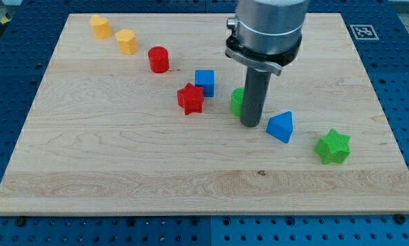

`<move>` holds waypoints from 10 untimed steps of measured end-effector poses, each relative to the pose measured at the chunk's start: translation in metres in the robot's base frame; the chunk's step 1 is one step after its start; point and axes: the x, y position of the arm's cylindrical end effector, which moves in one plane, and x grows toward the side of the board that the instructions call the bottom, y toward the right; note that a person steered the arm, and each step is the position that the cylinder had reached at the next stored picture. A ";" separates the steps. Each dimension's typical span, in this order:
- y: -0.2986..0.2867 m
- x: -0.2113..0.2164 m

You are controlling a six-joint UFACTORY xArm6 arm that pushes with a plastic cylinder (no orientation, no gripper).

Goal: Move the green star closer to the blue triangle

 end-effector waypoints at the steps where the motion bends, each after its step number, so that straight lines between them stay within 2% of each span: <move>1: 0.021 -0.006; 3: 0.097 -0.005; 4: 0.143 0.007; 5: 0.167 0.037; 6: 0.168 0.069; 8: 0.168 0.104; 10: 0.129 0.101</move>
